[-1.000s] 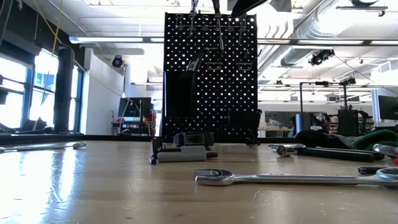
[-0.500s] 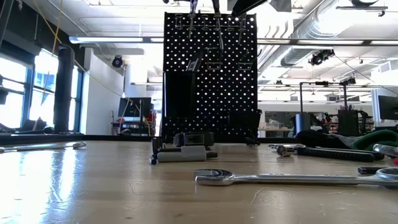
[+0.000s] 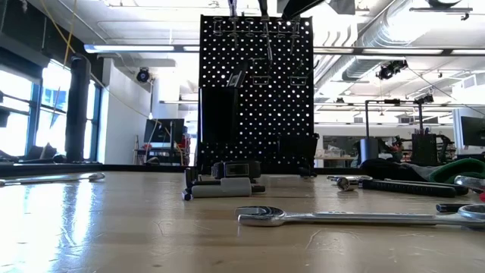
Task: Hang tools onto peg board
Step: Hang the blue screwdriver on the peg board, then hang the green screwdriver on the peg board
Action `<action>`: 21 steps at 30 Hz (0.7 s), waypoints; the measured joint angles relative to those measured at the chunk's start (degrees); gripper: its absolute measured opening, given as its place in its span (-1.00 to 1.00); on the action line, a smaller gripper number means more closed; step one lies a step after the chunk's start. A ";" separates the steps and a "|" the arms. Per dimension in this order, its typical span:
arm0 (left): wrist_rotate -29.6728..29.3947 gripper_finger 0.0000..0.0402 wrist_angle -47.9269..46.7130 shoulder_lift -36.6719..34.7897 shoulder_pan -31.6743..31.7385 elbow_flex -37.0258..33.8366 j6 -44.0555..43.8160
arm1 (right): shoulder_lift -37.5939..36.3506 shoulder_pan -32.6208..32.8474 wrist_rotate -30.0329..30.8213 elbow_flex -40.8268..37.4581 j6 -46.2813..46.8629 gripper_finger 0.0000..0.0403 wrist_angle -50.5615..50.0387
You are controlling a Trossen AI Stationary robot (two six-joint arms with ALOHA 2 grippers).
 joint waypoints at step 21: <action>-2.43 0.22 -57.28 -11.76 -24.45 -4.38 -11.67 | 0.00 0.00 -1.73 0.00 -3.94 -0.03 0.11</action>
